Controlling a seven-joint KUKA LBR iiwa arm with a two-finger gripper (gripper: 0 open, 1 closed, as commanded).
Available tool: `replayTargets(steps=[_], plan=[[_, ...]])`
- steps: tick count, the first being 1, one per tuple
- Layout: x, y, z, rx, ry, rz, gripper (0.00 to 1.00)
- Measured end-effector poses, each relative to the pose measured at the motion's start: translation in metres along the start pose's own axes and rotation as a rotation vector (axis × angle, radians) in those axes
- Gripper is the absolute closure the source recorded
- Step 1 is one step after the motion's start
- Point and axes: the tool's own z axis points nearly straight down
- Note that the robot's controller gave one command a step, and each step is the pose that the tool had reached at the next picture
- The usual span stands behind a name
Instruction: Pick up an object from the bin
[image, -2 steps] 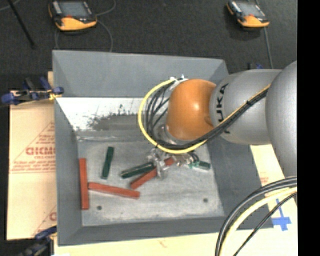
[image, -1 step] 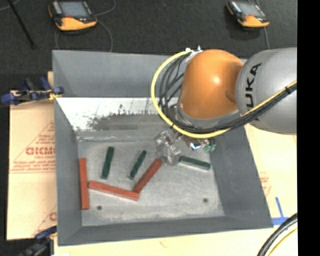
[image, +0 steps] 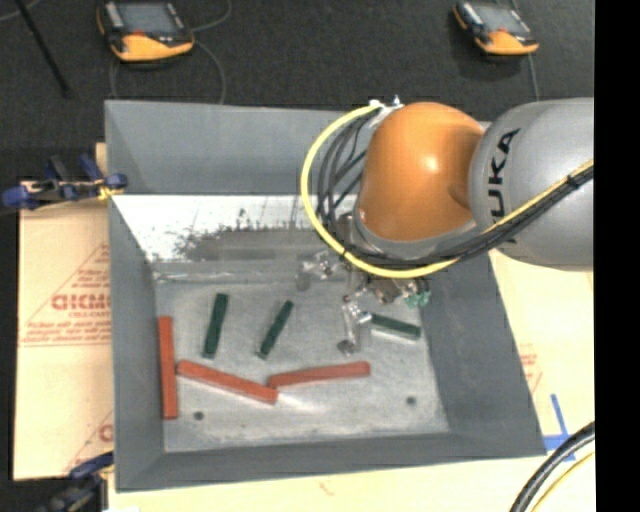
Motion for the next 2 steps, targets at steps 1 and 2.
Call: replayTargets(steps=[1, 2], plan=[[0.025, -0.039, 0.142, -0.004, 0.007, -0.075, 0.0], [0.076, 0.015, 0.13, -0.005, 0.006, -0.114, 0.0]])
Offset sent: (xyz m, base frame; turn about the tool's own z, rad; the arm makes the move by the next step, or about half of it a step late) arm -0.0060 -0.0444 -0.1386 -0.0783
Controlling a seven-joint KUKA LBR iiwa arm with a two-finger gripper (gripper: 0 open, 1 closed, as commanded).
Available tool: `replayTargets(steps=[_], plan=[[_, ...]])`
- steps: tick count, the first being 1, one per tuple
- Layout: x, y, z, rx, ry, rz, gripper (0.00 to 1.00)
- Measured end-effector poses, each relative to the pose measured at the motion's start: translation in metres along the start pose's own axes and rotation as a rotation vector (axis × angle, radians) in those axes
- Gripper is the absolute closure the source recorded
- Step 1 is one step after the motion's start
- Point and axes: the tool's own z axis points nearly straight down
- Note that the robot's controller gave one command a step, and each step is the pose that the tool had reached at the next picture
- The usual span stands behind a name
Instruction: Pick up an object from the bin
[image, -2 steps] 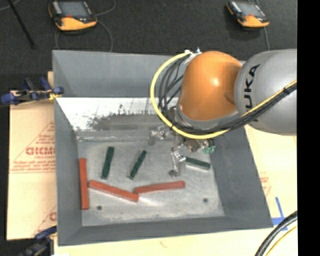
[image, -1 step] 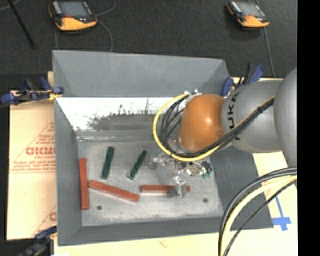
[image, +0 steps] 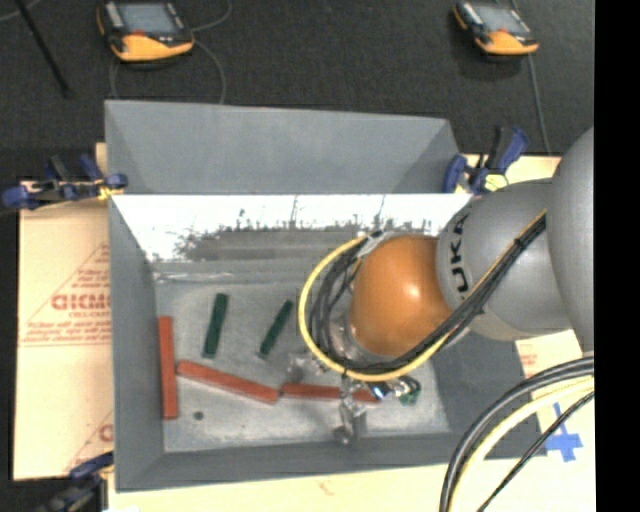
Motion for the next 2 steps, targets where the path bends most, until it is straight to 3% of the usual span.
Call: replayTargets(steps=[1, 2], plan=[[-0.002, -0.003, 0.0, 0.004, -0.005, 0.0, 1.0], [0.014, -0.019, -0.13, 0.009, -0.01, -0.059, 1.0]])
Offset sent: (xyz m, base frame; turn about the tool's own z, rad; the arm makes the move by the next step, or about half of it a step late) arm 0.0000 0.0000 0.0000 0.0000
